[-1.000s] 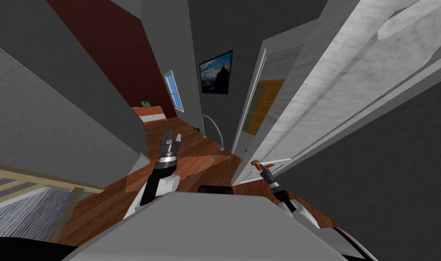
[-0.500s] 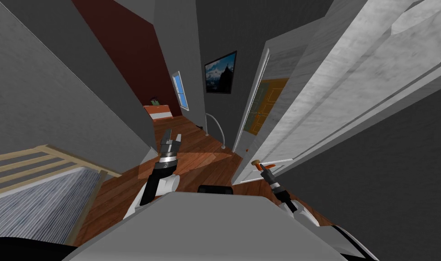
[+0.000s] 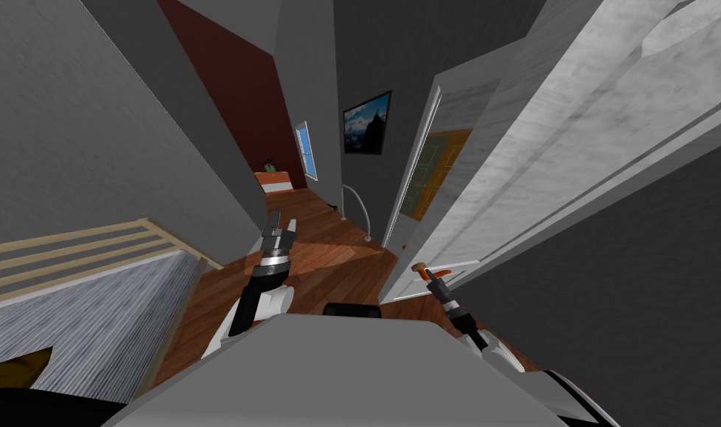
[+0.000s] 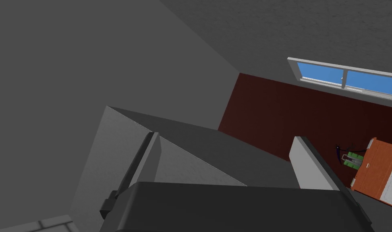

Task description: Pull the door open

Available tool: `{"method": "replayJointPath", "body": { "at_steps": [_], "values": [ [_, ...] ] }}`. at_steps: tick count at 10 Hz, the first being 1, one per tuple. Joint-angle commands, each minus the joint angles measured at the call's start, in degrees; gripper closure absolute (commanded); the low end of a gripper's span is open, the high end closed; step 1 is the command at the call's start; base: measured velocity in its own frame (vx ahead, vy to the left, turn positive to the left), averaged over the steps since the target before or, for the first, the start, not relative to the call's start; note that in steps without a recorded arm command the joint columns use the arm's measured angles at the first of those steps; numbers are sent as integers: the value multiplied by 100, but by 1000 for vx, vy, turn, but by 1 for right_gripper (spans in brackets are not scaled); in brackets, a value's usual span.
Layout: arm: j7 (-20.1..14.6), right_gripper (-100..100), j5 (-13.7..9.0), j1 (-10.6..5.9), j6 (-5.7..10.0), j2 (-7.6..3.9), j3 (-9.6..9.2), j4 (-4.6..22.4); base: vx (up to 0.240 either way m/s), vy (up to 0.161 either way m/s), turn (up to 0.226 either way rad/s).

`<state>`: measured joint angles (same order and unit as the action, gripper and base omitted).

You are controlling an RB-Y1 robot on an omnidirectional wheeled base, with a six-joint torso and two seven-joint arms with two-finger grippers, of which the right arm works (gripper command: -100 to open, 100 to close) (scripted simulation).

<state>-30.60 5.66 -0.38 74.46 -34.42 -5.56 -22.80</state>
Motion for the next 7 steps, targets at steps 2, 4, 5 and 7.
{"method": "replayJointPath", "body": {
  "at_steps": [2, 4, 5, 7],
  "values": [
    [0, 100, -11, 29, 29, -38, 20, 15, -157, -104, 147],
    [-2, 100, -13, 36, 67, -51, 25, 45, -152, -73, 115],
    [-2, 100, -13, 36, 67, -51, 25, 45, -109, -39, 54],
    [-3, 100, -14, 42, 98, -61, 28, 70, -74, -21, 52]
  ]
}}
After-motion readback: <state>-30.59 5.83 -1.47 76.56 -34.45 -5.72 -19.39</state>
